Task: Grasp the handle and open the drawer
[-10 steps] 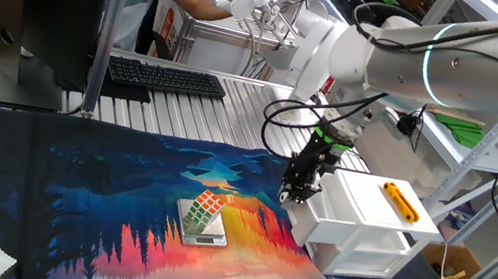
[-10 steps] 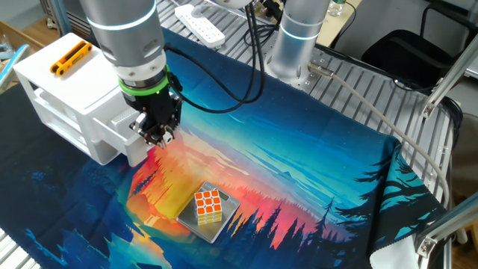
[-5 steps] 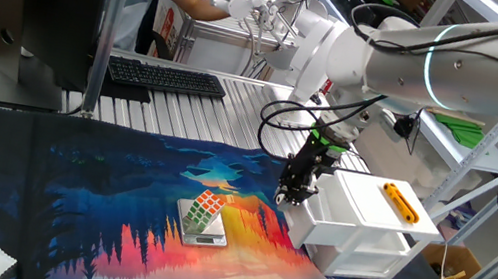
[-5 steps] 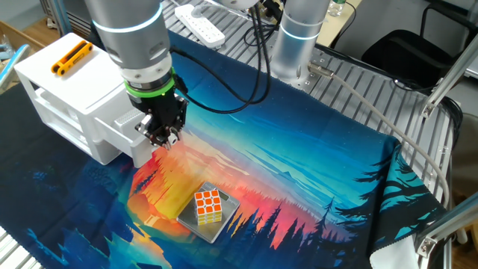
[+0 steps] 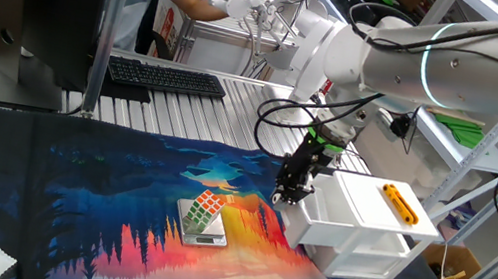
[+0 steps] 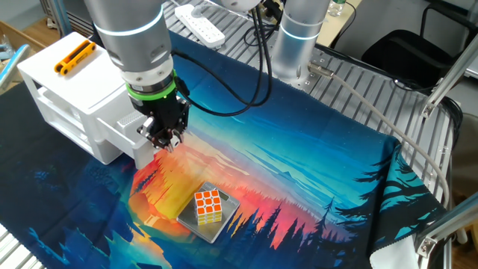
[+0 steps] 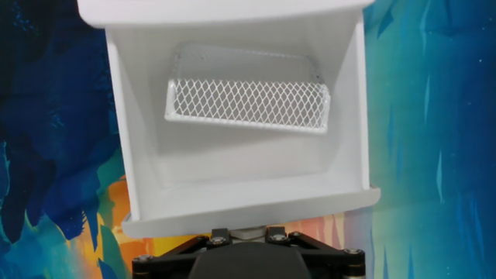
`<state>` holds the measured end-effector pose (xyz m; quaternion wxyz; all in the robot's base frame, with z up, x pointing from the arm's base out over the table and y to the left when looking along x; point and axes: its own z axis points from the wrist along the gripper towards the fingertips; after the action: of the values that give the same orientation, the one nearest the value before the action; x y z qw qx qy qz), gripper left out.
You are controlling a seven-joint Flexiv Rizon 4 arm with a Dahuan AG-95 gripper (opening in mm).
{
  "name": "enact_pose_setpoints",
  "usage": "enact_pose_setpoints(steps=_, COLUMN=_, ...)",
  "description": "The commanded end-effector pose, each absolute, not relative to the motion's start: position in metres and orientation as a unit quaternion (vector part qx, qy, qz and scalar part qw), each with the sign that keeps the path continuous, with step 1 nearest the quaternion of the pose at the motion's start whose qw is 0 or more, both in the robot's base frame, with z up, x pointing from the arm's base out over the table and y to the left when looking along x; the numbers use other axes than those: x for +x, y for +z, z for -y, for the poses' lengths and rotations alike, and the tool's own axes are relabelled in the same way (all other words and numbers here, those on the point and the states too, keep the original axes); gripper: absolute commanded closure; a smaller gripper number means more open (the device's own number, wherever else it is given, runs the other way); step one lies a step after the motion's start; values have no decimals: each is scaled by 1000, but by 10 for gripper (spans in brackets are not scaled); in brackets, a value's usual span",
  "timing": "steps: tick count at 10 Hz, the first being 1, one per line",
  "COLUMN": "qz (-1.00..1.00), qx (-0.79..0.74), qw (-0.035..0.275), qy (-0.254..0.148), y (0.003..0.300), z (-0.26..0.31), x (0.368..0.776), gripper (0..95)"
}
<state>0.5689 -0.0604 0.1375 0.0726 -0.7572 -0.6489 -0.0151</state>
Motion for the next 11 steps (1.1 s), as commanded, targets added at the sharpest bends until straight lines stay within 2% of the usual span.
enact_pose_setpoints(steps=1, qz=647, qx=-759, qw=73, qy=-15, y=138, z=59, x=568, gripper=950)
enact_pose_setpoints(steps=9, qz=654, qx=-754, qw=69, qy=-13, y=137, z=45, x=566, gripper=950)
enact_pose_setpoints(steps=10, qz=651, qx=-755, qw=69, qy=-13, y=137, z=45, x=566, gripper=760)
enact_pose_setpoints(steps=11, qz=647, qx=-760, qw=69, qy=-13, y=137, z=45, x=566, gripper=380)
